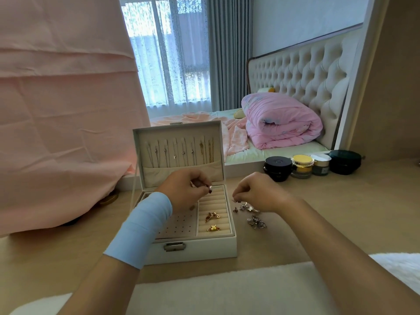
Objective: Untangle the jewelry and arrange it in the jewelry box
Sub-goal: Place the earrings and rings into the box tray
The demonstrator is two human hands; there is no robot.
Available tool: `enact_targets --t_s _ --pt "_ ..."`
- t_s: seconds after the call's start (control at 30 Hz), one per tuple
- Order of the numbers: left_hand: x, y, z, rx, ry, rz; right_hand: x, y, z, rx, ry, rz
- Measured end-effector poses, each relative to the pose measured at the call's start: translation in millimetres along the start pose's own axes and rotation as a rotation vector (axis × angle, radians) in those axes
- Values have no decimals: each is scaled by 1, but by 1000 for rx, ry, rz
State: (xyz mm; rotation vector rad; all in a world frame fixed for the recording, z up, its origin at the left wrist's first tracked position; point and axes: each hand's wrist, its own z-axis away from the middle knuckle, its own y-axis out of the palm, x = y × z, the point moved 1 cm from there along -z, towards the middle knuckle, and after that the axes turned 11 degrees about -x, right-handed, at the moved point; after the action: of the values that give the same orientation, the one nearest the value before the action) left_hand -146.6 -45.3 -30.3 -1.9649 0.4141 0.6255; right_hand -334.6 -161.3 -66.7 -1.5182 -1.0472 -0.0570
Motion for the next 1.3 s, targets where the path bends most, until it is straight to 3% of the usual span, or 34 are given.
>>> enact_targets --t_s 0.3,0.43,0.6,0.77,0.97,1.17,1.3 --pt "28 -34 23 200 -103 -114 39 -22 14 61 70 -492" --pt "31 -41 35 248 -77 -201 61 -14 20 125 67 -515" --pt "36 -49 36 197 -48 -154 88 3 19 158 74 -503" --pt "44 -58 29 3 -5 131 117 17 12 99 10 -505" --pt "60 -73 30 -158 -107 358 147 29 -1 19 -35 -552" --pt "72 -86 31 -237 -192 420 162 41 -2 64 -105 -597" --pt "78 -93 32 -191 -230 412 167 52 -3 -9 -104 -588"
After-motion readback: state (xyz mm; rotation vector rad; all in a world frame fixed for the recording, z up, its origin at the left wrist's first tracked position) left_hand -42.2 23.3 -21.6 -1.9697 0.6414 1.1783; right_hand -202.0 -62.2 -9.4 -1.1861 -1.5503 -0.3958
